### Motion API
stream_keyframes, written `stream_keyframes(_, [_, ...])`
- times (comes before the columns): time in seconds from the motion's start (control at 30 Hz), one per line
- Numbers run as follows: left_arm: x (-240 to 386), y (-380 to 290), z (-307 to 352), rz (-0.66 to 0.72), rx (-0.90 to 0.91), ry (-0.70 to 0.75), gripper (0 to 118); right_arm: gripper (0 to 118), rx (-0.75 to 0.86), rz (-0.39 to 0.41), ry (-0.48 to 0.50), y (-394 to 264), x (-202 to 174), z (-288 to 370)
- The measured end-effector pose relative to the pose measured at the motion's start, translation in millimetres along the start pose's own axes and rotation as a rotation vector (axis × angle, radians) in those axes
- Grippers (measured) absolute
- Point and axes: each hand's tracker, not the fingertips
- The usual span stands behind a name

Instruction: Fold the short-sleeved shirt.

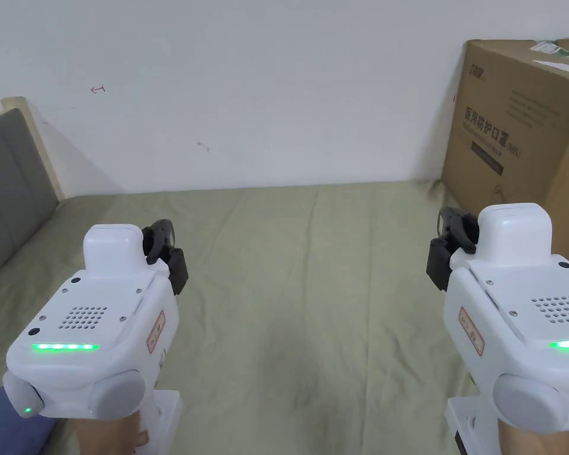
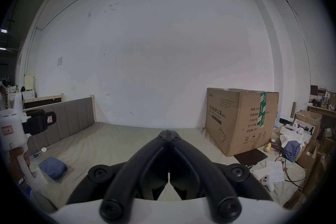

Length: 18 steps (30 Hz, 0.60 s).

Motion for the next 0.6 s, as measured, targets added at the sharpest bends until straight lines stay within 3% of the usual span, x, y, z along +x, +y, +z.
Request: stream_keyframes(0.6, [2.3,-1.2,4.6,0.005,0.01,-0.008,0,0,-0.005,-0.001,0.003,-6.1,-2.0,-3.8])
